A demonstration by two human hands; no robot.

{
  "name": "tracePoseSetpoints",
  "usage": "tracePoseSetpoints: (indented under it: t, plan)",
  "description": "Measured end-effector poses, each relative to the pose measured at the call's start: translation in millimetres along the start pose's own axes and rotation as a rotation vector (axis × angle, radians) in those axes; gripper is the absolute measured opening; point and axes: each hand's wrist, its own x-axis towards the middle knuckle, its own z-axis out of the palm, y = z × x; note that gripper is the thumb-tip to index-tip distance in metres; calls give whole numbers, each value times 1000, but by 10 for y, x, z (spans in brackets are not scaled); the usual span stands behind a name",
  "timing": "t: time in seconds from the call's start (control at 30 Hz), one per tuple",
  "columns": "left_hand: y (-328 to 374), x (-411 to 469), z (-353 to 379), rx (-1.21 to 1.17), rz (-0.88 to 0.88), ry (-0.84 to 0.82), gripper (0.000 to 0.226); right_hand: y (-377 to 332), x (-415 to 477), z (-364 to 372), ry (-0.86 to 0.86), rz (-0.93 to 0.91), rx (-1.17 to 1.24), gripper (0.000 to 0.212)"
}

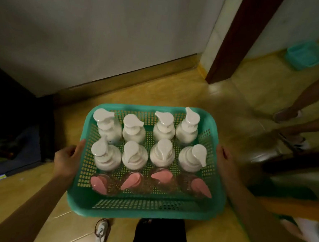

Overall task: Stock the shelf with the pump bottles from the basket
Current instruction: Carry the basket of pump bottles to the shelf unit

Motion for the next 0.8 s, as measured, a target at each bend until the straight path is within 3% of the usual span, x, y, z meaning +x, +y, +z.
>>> tracePoseSetpoints:
  t: [0.3, 0.5, 0.8]
  plan:
    - [-90, -735, 585, 226, 142, -268, 45, 1191, -1189, -828, 248, 203, 155, 27]
    - [-52, -1334, 1355, 347, 265, -406, 50, 2051, -1782, -1501, 441, 317, 259, 23]
    - [57, -2829, 2608, 488, 513, -665, 53, 3188, -2800, -2564, 710, 515, 354, 33]
